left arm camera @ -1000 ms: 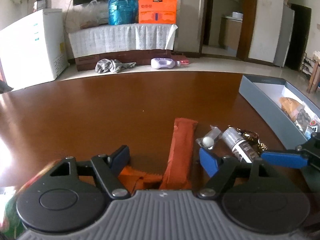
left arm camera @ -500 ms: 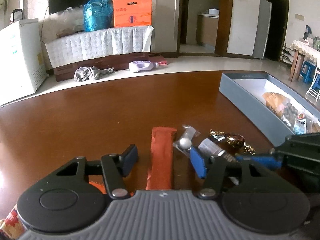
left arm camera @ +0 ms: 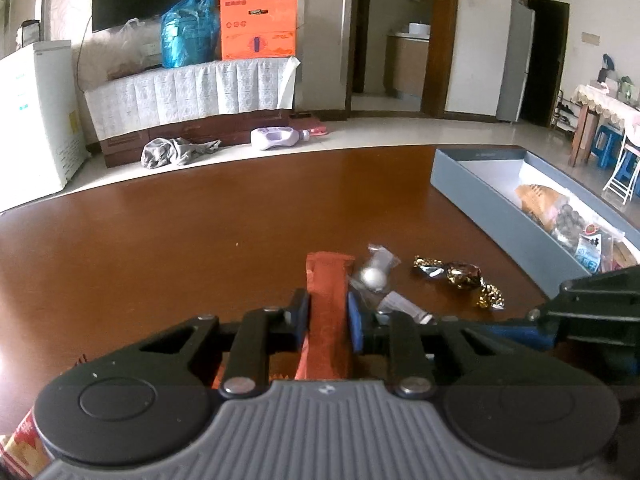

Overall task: Organize snacks
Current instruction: 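Grasp the orange bar with the left gripper while the right grasps the dark tube, then lift the orange bar and dark tube and carry them toward the box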

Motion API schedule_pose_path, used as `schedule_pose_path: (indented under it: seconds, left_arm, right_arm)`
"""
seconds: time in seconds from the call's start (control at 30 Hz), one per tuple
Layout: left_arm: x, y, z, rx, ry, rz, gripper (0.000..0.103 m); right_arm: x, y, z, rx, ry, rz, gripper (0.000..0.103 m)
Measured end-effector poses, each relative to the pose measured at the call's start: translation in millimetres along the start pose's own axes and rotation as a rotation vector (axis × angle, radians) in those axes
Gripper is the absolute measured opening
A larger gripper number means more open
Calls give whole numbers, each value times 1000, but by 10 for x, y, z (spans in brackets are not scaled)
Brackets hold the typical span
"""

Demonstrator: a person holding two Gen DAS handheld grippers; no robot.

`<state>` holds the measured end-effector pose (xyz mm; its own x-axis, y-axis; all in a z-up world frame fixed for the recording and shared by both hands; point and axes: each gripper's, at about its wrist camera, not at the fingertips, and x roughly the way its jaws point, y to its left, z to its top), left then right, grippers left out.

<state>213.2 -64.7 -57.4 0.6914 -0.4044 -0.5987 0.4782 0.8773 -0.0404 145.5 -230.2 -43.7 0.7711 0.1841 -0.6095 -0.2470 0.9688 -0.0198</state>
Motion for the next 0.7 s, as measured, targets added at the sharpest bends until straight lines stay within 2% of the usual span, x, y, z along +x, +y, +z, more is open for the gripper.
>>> schedule_pose_path:
  seconds: [0.33,0.7]
  left_arm:
    - [-170,-178,-104,3,2,49,19]
    - [-490,-375,-310,-11,20,124,19]
  right_arm:
    - [-120,102,-53,-22,16,16,25]
    - [-479,276,-216,-66,27,14,25]
